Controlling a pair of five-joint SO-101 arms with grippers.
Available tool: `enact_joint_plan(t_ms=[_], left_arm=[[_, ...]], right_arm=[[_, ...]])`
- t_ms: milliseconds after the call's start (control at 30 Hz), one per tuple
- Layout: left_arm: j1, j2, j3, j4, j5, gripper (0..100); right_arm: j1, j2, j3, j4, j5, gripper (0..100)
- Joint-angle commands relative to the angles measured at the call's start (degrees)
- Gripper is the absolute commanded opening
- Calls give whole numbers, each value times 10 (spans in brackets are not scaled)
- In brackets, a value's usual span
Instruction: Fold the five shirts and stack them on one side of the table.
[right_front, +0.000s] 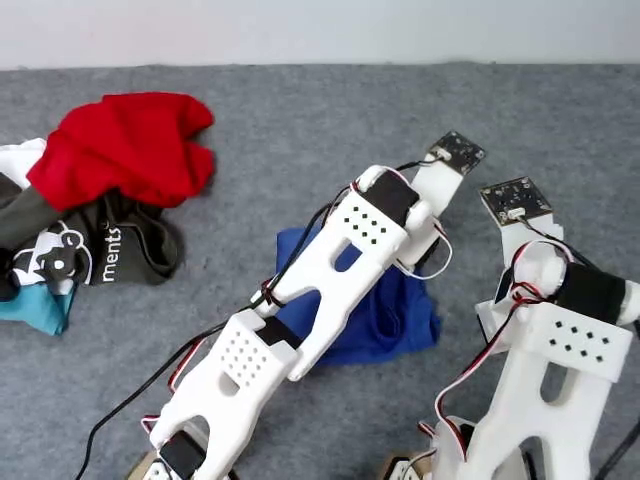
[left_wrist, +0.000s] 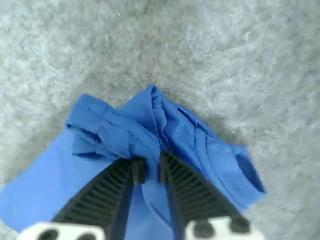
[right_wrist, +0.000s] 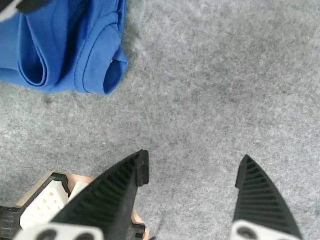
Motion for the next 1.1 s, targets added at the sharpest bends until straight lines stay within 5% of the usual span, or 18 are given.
enact_joint_plan(t_ms=[0, 400, 600, 733, 867, 1067], left_arm=[[8, -12, -14, 16, -18, 107], [10, -32, -14, 16, -19, 186], [-55, -154, -22, 16, -19, 184], [-122, -238, 84, 16, -19, 184], [-175, -283, 276, 15, -23, 184], [-187, -287, 459, -58, -20, 184]], right_arm=[[7, -11, -2, -3, -7, 286], [7, -11, 17, -3, -7, 285], [7, -11, 15, -4, -7, 285], [-5, -8, 13, -12, -7, 285], [-96, -7, 10, -12, -7, 285], [-361, -4, -9, -64, -36, 285]])
